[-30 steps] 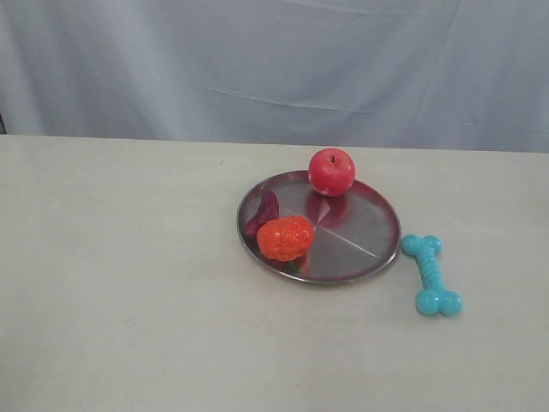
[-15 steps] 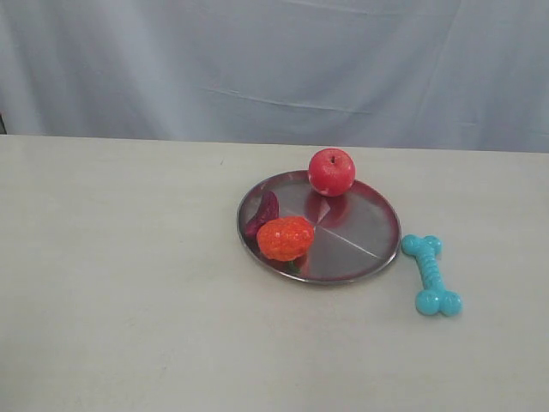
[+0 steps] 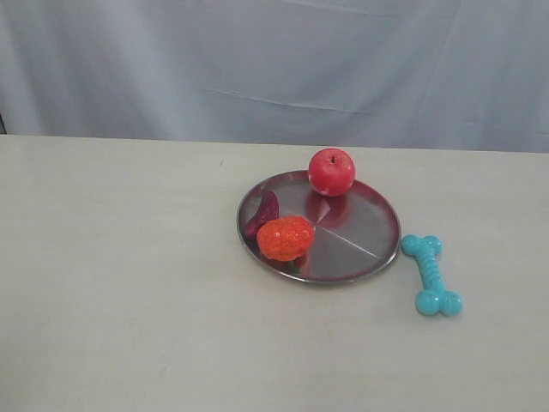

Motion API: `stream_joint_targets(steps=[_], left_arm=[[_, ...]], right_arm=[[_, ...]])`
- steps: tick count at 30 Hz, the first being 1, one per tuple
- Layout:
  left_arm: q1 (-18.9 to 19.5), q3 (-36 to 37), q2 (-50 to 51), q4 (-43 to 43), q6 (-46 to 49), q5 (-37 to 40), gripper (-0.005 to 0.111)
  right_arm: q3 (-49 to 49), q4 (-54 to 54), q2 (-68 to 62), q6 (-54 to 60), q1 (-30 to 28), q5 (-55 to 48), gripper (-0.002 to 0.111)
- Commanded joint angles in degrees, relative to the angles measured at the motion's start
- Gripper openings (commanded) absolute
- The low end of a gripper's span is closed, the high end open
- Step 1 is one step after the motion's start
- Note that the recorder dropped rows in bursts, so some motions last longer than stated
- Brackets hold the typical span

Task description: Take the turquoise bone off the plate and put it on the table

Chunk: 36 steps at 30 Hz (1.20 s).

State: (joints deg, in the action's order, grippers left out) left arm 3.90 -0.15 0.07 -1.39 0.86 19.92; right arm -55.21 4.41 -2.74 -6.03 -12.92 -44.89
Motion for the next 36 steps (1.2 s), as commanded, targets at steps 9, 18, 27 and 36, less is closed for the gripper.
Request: stream_joint_targets(steps=[9, 18, 27, 36], left_arm=[[-0.44, 0.15, -0.07, -0.08, -0.24, -0.31, 0.0], [-0.44, 0.15, -0.07, -0.08, -0.24, -0.31, 0.0], [-0.44, 0.15, -0.07, -0.08, -0.24, -0.31, 0.0], [-0.44, 0.15, -0.07, -0.08, -0.24, -0.31, 0.0]], right_arm=[[5.32, -3.91, 2.74, -0.12, -0.11, -11.58, 0.0], [5.19, -3.91, 2.74, -0.12, -0.11, -11.36, 0.0], [14.25, -0.69, 2.74, 0.41, -0.11, 9.73, 0.0], [38.75, 0.17, 2.74, 0.52, -0.11, 32.11, 0.0]])
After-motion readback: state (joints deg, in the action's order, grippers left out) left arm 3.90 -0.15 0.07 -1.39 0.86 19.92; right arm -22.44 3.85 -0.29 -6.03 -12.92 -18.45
